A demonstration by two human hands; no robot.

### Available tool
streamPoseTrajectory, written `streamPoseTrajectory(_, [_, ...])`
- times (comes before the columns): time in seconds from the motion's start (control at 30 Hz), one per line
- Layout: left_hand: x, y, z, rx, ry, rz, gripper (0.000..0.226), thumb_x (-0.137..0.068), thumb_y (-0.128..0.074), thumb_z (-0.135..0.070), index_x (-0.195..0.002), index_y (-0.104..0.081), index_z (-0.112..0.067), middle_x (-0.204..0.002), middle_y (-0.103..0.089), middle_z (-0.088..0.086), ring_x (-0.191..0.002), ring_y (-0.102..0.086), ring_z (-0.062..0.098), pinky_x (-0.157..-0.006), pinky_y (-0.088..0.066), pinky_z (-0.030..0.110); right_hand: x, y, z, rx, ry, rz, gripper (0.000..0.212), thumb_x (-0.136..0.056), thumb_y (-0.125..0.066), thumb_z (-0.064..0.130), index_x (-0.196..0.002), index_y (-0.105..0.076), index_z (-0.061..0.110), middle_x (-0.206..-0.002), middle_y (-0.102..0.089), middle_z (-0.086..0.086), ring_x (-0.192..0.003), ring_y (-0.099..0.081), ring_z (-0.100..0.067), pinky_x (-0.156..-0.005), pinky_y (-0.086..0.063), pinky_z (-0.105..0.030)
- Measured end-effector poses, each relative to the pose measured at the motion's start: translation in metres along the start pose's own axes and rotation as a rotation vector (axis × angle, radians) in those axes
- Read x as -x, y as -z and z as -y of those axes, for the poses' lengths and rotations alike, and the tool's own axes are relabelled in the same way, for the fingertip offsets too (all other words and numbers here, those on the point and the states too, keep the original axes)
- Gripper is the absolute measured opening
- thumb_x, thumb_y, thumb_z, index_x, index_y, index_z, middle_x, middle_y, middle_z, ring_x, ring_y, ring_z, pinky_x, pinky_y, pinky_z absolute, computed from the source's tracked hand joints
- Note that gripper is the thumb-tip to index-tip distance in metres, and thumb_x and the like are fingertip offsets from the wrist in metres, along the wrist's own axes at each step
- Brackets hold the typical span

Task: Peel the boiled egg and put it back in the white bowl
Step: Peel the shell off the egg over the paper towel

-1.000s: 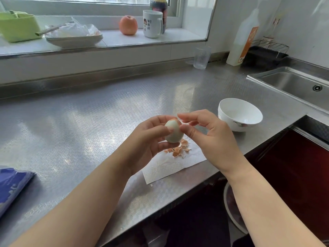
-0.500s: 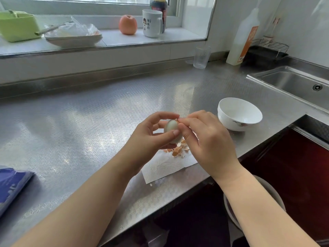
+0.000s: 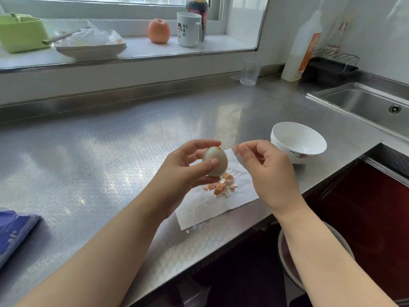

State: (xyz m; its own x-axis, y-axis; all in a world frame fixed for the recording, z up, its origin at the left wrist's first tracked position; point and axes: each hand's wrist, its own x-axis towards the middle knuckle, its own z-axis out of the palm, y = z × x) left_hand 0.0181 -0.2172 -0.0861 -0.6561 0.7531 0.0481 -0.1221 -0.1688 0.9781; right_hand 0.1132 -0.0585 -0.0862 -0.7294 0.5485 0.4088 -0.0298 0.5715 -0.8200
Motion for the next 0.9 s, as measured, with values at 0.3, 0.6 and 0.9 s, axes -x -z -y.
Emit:
streamPoseTrajectory(0.3, [-0.002,0.002,0.003,0.051,-0.004,0.022,0.042,-0.084,-0.066,-0.012,-0.122,-0.069,-0.029,-0.122,-0.07,0.011,-0.102,-0.07,0.03,-0.081,-0.058,0.034,0.006,0.01,0.0,0.092,0.118,0.05,0.029,-0.094,-0.059,0.012,-0.121,-0.066,0.022,-0.097,-0.065,0.011,-0.094,-0.059,0.001,-0.083,-0.041,-0.007])
streamPoseTrajectory(0.6, [-0.001,0.0,0.005,-0.016,-0.013,0.0,0.026,-0.08,-0.063,-0.01,-0.106,-0.059,-0.014,-0.113,-0.065,0.018,-0.087,-0.073,0.026,-0.074,-0.059,0.035,-0.003,0.007,0.021,0.058,0.238,0.238,0.018,-0.088,-0.068,0.022,-0.105,-0.071,0.027,-0.103,-0.064,0.014,-0.104,-0.058,-0.006,-0.091,-0.043,-0.019])
streamPoseTrajectory(0.9, [-0.001,-0.002,0.005,-0.132,-0.046,-0.021,0.028,-0.077,-0.063,-0.01,-0.105,-0.062,-0.016,-0.111,-0.065,0.003,-0.086,-0.074,0.025,-0.084,-0.06,0.045,-0.002,0.001,0.021,0.168,0.312,0.147,0.007,-0.091,-0.063,0.018,-0.091,-0.069,0.014,-0.088,-0.065,0.004,-0.089,-0.06,-0.012,-0.08,-0.047,-0.032])
